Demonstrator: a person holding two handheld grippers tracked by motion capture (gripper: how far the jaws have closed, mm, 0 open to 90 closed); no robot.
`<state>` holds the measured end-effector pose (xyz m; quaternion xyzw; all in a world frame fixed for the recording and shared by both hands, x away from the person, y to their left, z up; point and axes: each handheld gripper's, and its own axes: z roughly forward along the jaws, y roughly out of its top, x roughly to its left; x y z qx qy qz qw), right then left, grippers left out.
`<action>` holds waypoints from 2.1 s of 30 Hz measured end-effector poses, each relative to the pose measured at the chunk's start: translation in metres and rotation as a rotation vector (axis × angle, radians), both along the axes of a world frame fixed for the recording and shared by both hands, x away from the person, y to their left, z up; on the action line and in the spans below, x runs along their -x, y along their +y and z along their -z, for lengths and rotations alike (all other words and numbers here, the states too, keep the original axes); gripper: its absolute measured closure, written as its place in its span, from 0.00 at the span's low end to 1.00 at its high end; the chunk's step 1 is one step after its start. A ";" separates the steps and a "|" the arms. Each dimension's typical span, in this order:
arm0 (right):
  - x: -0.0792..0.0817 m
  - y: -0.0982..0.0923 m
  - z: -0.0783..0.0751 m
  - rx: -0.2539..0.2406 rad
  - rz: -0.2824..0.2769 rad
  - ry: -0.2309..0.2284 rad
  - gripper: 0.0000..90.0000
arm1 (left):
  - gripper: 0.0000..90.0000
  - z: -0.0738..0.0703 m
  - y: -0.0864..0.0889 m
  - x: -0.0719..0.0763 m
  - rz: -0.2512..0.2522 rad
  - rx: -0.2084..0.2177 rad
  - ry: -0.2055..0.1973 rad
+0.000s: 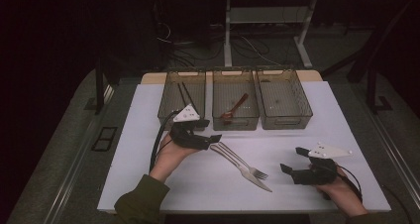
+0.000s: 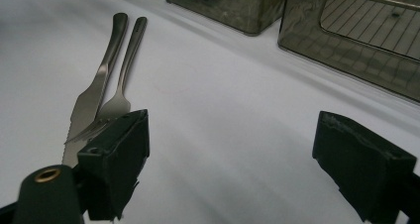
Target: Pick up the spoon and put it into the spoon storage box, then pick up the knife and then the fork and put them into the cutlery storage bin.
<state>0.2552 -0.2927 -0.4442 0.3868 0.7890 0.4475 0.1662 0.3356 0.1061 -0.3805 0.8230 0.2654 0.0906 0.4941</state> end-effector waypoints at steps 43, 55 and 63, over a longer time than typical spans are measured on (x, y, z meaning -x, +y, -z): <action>-0.008 0.004 -0.012 0.013 -0.019 0.067 0.14 | 0.00 0.062 0.057 0.063 -0.014 -0.048 0.030; -0.026 0.023 -0.030 0.070 -0.042 0.145 0.17 | 0.00 0.061 0.059 0.061 -0.021 -0.045 0.029; -0.039 0.047 -0.041 0.128 -0.084 0.140 0.19 | 0.00 0.059 0.059 0.062 -0.023 -0.056 0.017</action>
